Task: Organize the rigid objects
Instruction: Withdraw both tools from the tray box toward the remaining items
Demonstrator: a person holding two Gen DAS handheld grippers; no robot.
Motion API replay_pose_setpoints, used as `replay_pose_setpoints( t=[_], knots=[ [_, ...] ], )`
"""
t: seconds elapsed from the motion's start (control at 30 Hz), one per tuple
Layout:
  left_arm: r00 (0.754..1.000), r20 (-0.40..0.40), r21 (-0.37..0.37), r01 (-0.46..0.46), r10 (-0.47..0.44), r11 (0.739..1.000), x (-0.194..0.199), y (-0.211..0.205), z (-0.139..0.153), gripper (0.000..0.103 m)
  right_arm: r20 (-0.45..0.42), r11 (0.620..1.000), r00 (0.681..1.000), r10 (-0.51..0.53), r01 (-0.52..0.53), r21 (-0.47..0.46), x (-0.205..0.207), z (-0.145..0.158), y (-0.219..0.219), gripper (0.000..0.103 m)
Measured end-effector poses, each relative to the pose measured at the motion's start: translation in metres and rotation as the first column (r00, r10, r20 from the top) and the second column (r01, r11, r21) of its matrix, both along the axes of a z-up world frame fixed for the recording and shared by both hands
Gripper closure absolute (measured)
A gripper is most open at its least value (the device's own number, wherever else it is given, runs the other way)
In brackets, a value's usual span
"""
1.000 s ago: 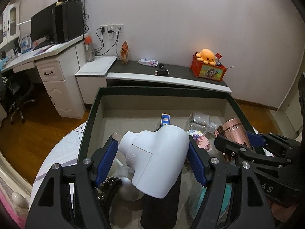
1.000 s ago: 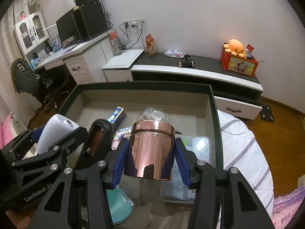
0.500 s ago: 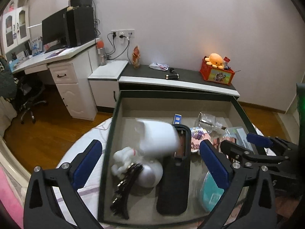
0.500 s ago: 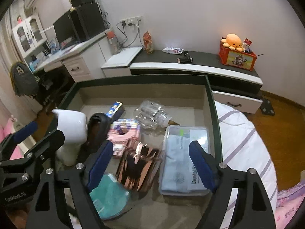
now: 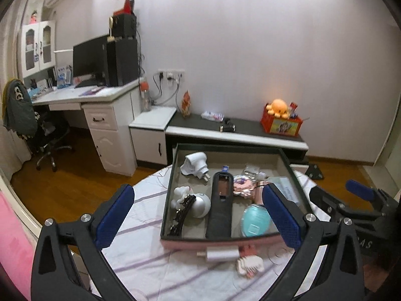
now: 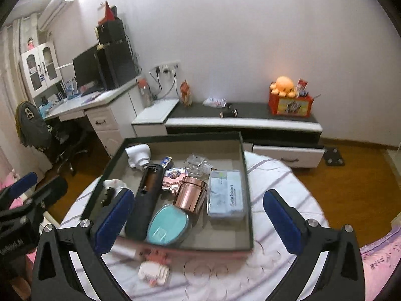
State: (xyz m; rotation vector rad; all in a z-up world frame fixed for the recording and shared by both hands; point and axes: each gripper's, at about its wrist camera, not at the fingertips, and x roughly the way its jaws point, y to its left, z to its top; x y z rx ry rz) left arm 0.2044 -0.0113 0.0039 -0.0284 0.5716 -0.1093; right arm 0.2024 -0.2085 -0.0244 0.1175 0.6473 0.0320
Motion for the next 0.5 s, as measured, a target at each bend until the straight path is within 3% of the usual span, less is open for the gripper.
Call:
replay_pose_setpoints(
  t=[0.23,0.5],
  knots=[
    [0.997,0.07,0.011,0.019,-0.019,1.0,-0.069,-0.001,0.028,0.0,0.115,0.999,0.993,-0.017,0.021,-0.03,-0.082,0.034,0.001,0.0],
    [0.994,0.106,-0.017,0.015,-0.013,1.0,-0.135,0.003,0.039,0.0,0.194,0.998,0.981,-0.032,0.042,-0.047,-0.16,0.051,0.001,0.0]
  ],
)
